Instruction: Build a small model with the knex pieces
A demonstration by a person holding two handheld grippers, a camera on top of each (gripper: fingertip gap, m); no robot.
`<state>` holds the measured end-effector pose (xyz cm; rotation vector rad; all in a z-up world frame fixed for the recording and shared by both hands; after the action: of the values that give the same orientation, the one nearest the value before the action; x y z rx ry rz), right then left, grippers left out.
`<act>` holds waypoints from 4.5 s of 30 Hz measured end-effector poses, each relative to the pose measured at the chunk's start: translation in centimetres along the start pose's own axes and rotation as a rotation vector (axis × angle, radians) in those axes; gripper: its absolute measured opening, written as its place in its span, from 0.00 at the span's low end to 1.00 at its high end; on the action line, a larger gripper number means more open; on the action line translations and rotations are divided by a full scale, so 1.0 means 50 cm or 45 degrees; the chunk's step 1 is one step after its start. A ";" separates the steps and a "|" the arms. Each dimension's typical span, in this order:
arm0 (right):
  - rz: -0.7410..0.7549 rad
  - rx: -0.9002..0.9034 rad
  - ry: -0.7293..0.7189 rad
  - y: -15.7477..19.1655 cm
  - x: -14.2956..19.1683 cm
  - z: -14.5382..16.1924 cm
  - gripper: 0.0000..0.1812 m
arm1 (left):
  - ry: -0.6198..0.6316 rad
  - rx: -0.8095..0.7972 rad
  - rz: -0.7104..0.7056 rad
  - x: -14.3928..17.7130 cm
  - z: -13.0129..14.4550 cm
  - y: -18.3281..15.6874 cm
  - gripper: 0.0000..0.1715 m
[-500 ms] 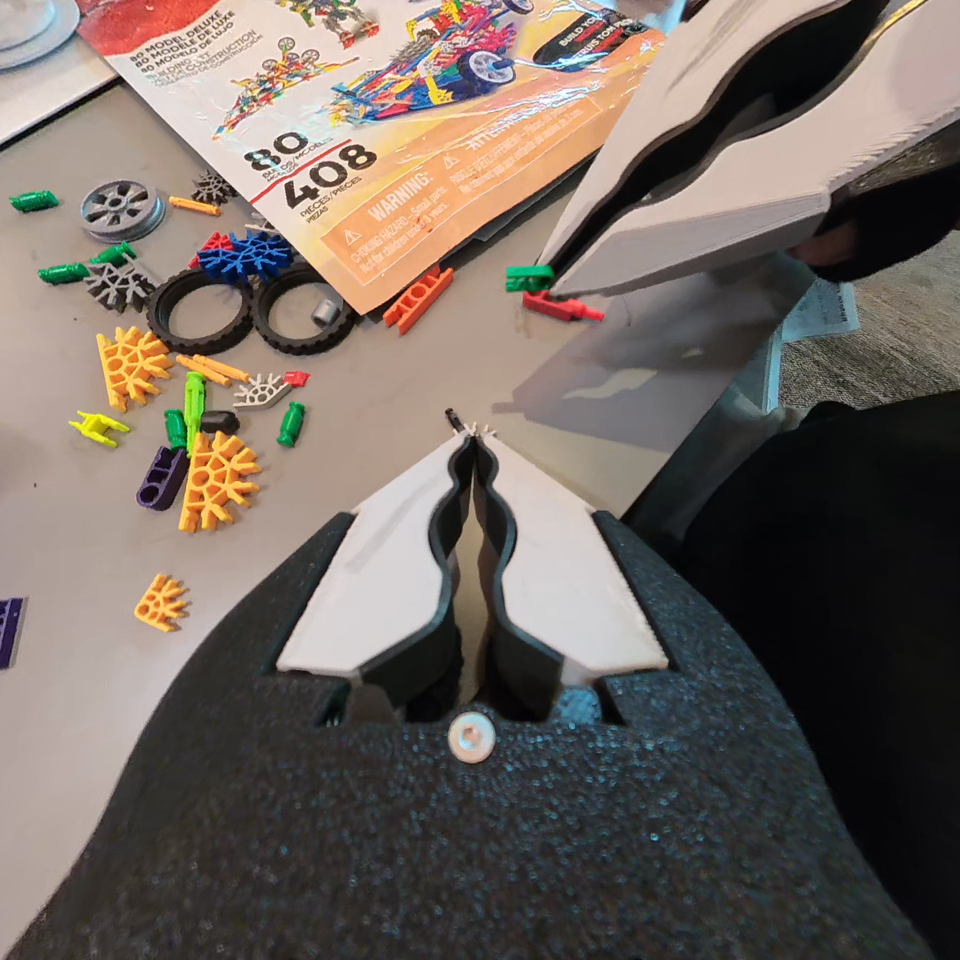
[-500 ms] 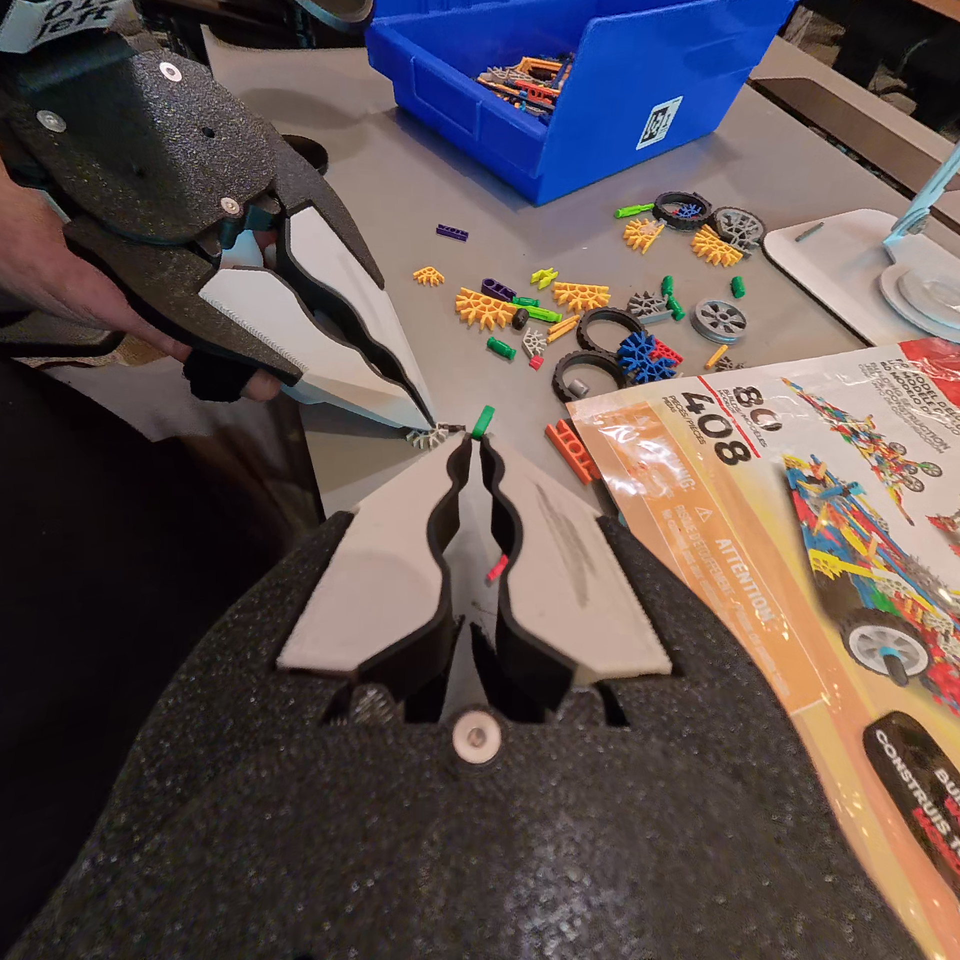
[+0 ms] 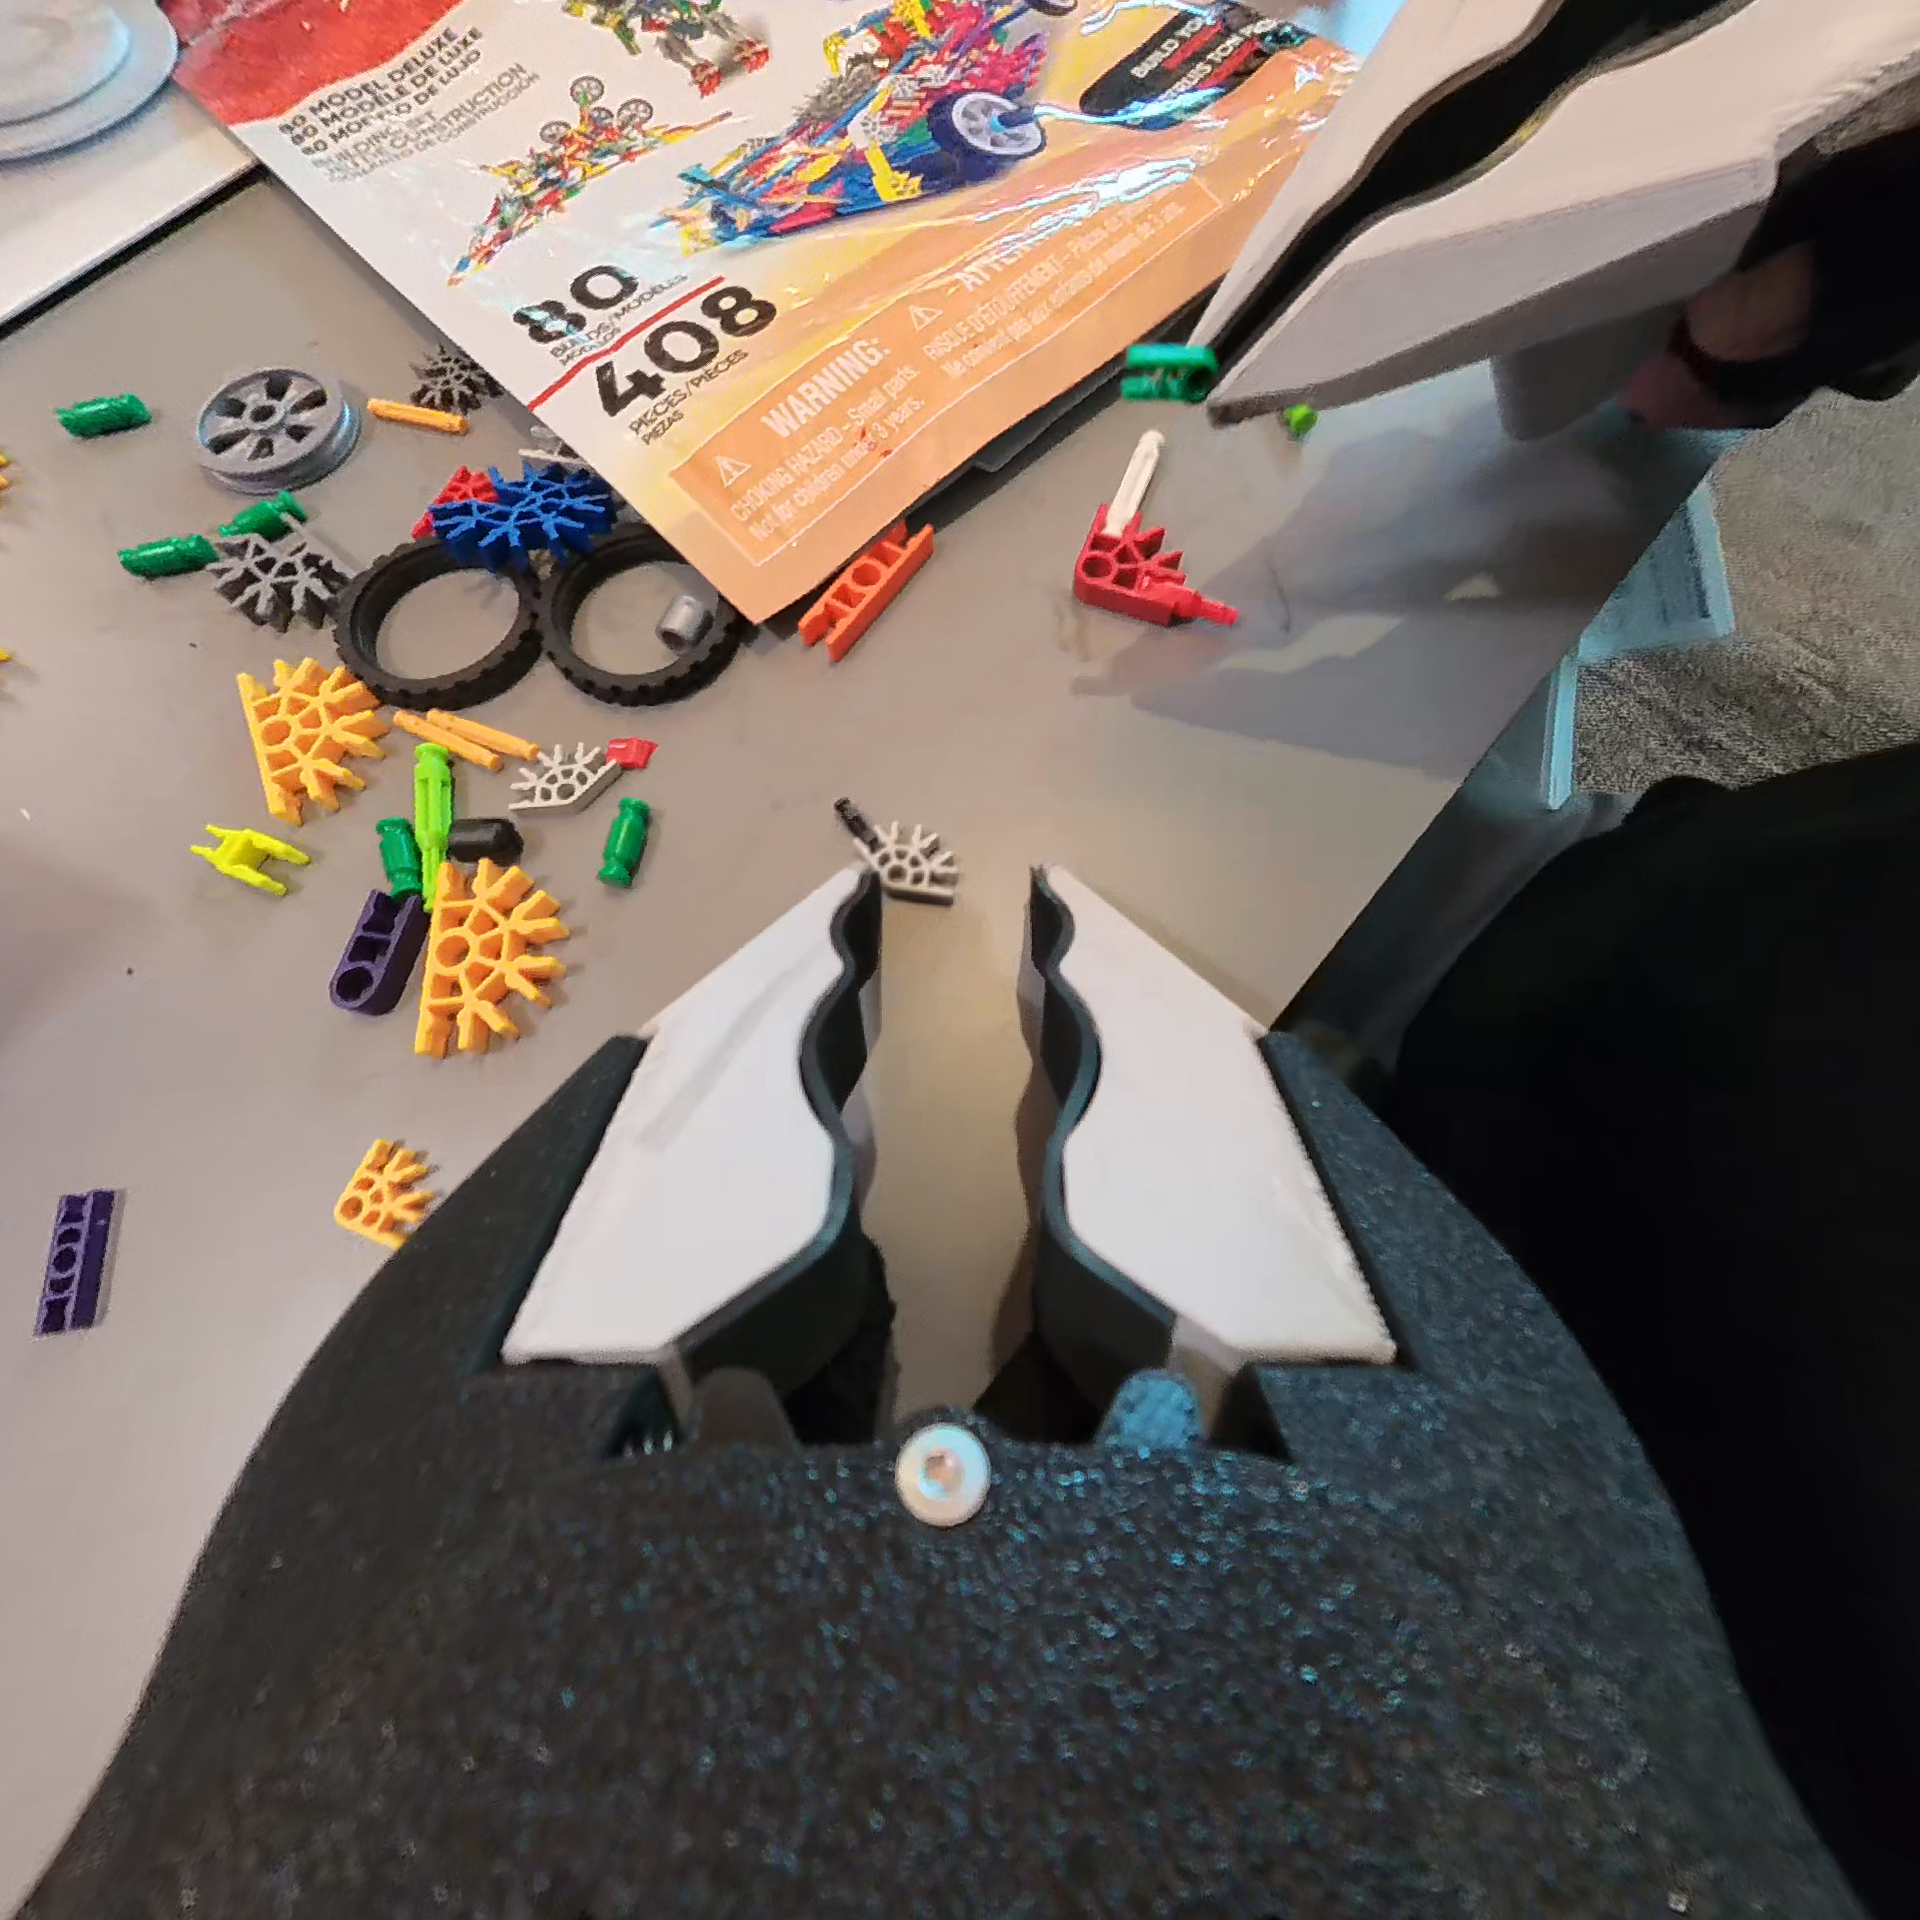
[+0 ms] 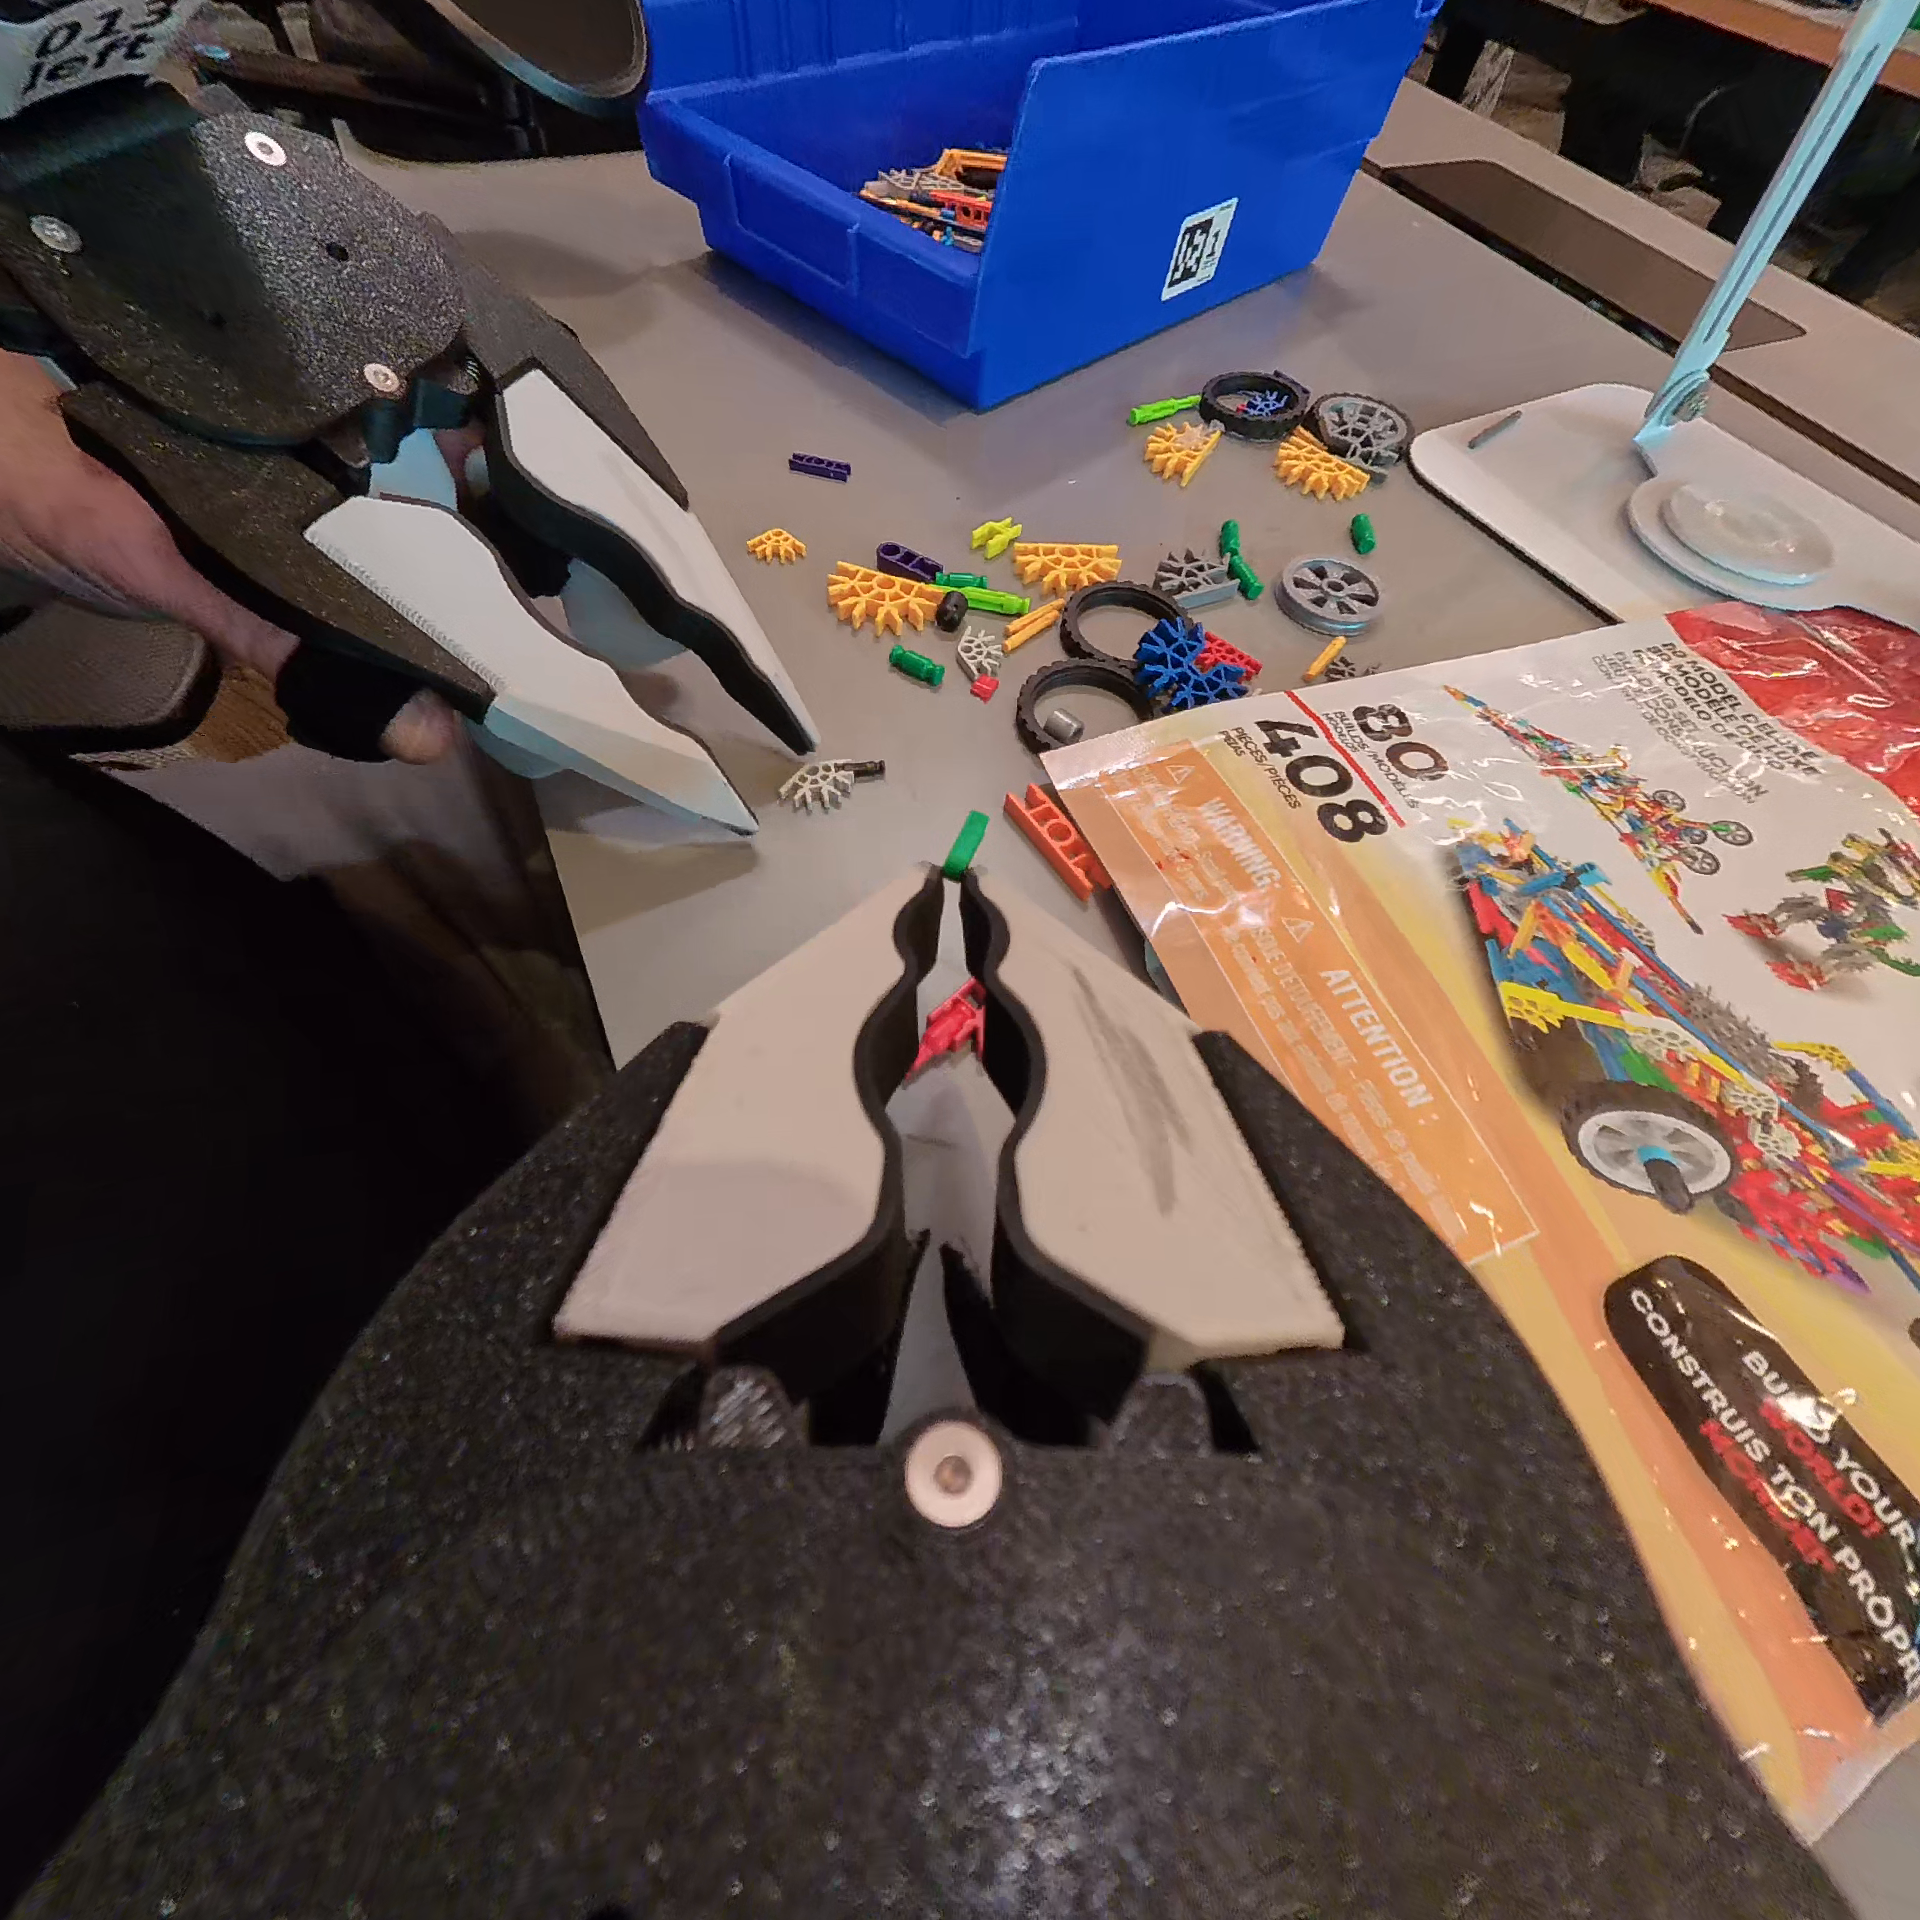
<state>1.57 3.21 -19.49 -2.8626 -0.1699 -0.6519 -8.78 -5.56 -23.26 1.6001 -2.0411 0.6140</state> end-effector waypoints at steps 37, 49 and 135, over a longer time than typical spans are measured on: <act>0.006 -0.018 0.020 -0.027 0.008 0.016 0.01 | 0.007 -0.109 -0.357 0.069 -0.028 0.155 0.14; -0.037 -0.025 0.039 -0.036 -0.005 0.020 0.01 | 0.146 -0.472 -0.684 0.303 -0.216 0.412 0.09; -0.009 -0.107 0.172 -0.054 -0.023 0.041 0.01 | 0.910 -0.505 0.044 0.026 -0.075 0.734 0.14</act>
<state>0.97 6.19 -21.38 -2.8856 -0.1356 -0.8704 -44.48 3.79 -21.63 0.9322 -1.5259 0.6266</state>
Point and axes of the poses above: each gripper's, where its closed fingertips meet, x back along the fingers, z out of its underside, y = z × x across the jaws, the point moved 5 cm from there along x, back along the fingers, and after that the axes turned 6 degrees about x, right-handed, at the moved point
